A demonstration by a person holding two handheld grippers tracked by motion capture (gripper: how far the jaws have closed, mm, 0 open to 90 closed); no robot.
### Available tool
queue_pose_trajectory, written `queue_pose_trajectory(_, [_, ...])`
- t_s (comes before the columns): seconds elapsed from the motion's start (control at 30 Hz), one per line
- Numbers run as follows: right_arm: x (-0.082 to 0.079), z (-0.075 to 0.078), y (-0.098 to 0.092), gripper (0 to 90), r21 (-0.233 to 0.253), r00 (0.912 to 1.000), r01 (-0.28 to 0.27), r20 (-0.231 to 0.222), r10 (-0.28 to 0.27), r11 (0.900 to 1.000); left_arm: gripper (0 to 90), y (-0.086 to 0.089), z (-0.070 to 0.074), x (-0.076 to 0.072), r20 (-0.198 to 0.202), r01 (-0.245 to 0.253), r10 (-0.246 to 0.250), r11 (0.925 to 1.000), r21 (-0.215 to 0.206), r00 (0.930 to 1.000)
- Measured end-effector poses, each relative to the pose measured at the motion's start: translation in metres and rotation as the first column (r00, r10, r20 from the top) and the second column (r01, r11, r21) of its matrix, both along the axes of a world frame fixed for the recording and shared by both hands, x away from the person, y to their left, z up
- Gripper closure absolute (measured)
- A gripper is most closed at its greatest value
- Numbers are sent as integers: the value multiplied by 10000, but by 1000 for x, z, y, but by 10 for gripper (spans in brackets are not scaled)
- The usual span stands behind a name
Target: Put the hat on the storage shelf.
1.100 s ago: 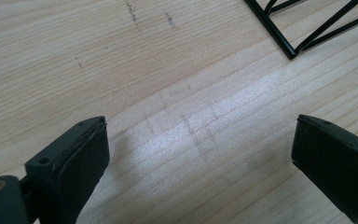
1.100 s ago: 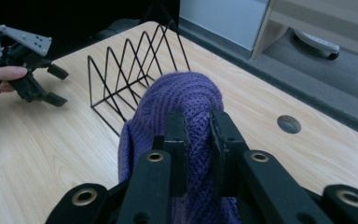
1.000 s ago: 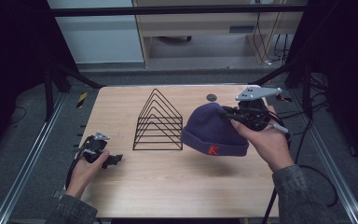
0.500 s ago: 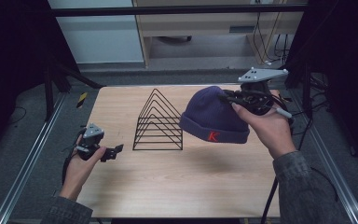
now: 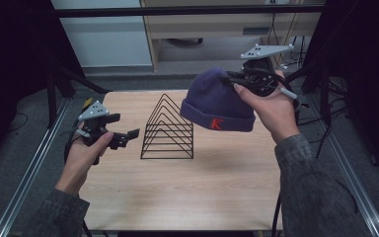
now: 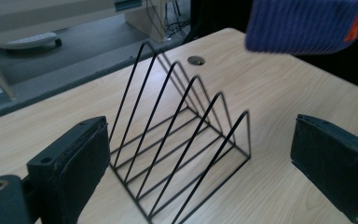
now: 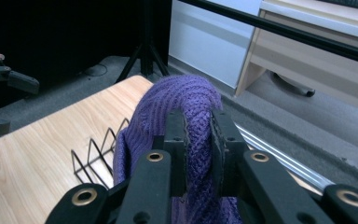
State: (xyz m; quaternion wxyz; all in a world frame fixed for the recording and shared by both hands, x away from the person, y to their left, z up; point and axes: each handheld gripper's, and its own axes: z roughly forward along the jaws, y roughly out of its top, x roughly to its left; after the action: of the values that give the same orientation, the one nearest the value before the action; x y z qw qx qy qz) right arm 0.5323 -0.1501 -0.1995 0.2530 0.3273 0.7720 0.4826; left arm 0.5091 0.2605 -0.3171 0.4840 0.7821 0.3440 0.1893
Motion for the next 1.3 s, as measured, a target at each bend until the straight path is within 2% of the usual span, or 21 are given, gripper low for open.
queue_pose_trajectory(0.23, [10, 10, 13, 787, 127, 9998, -127, 120, 125, 9998, 42, -17, 20, 9, 185, 371, -368, 9992, -156, 9991])
queue_pose_trajectory(0.37, [15, 16, 19, 787, 185, 9996, -154, 225, 150, 9997, 43, -25, 26, 12, 307, 447, -446, 9990, 3, 9985])
queue_pose_trajectory(0.73, [24, 21, 41, 787, 343, 9990, -348, 287, 338, 9988, 52, -29, 27, 17, 367, 517, -511, 9985, -173, 9980])
queue_pose_trajectory(0.97, [25, 20, 65, 786, 315, 9963, -820, 298, 810, 9961, 80, -28, 27, 19, 378, 608, -596, 9977, -315, 9975])
queue_pose_trajectory(1.07, [26, 19, 72, 786, 348, 9953, -943, 270, 934, 9949, 89, -29, 26, 22, 322, 655, -646, 9975, -256, 9974])
queue_pose_trajectory(1.17, [26, 17, 82, 786, 284, 9935, -1118, 251, 1111, 9933, 99, -30, 25, 25, 229, 646, -646, 9979, 24, 9976])
queue_pose_trajectory(1.3, [26, 15, 93, 786, 208, 9903, -1372, 227, 1367, 9903, 117, -29, 24, 29, 174, 612, -613, 9981, 41, 9980])
